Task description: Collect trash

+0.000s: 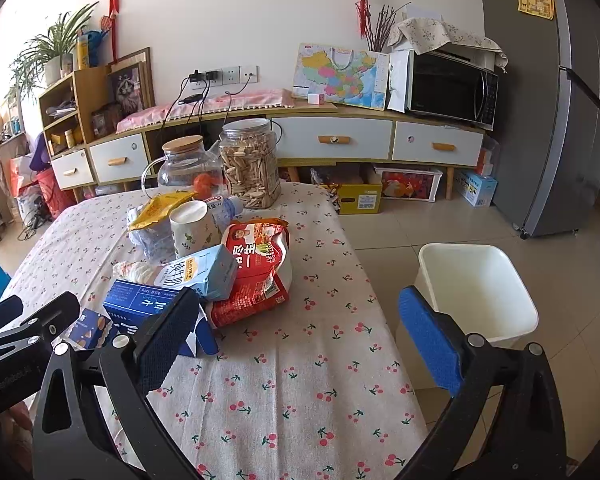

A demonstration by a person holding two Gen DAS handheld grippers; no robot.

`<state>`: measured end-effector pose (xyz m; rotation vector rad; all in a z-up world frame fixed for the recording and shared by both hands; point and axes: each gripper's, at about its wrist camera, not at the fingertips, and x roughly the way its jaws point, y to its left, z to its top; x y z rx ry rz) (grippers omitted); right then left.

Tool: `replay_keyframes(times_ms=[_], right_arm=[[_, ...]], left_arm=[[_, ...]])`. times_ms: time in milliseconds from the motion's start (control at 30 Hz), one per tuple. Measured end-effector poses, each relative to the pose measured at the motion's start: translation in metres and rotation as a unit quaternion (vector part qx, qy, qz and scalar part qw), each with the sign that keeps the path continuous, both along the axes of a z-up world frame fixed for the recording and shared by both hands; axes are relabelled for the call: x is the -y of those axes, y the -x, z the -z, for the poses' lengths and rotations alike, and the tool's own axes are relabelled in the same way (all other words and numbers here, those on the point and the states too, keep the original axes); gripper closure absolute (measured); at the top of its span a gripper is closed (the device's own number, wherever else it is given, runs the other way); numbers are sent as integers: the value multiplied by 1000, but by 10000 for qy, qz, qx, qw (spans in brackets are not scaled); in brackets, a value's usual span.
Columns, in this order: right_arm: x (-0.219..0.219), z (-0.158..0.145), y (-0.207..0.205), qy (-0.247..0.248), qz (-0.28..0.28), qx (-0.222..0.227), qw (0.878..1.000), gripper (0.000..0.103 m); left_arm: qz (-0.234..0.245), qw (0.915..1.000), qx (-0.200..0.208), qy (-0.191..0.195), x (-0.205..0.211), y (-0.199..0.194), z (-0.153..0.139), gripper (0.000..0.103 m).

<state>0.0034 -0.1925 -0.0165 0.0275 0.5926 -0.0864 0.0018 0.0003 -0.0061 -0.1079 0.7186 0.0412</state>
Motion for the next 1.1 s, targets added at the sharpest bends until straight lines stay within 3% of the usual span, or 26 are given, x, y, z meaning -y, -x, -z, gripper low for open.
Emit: replay_keyframes(times_ms=[1100], right_arm=[[-4,11,-3,-22,-29,-86,10000,7]], left_arm=[[-81,9999,-126,21,-5,-5,9,6]])
